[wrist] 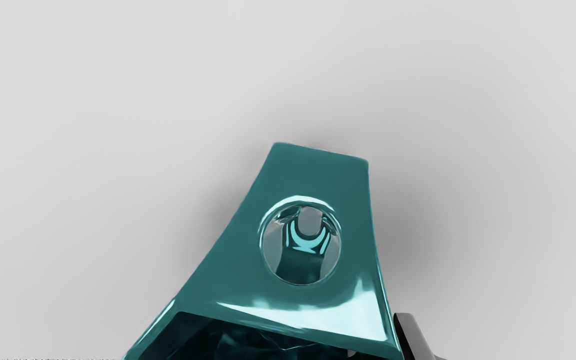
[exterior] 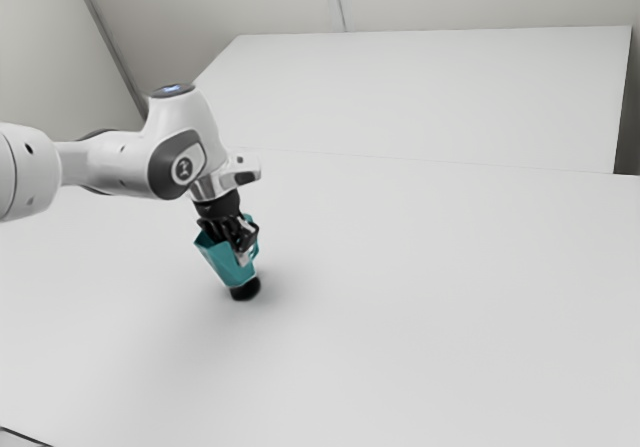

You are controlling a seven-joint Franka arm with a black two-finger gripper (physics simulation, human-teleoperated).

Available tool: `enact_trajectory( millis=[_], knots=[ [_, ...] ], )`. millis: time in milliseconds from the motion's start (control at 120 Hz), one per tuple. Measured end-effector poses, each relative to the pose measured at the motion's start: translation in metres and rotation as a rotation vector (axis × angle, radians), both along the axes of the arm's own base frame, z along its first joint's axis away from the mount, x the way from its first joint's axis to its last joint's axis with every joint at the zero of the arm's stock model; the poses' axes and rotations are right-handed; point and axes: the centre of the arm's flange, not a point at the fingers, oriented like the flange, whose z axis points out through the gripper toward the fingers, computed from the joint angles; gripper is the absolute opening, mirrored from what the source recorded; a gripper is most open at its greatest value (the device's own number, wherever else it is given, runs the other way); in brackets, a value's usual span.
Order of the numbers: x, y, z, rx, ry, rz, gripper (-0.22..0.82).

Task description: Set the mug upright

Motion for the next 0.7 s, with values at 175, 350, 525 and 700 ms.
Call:
enact_trajectory(
  millis=[175, 350, 525, 700],
  knots=[
    [-0.006, -0.009, -0.011, 0.022, 0.019, 0.03, -0.17],
    [-0.01, -0.014, -0.022, 0.033, 0.022, 0.065, -0.17],
    [-0.01, -0.017, -0.028, 0.04, 0.021, 0.099, -0.17],
    [-0.009, -0.02, -0.035, 0.045, 0.022, 0.125, -0.17]
  ],
)
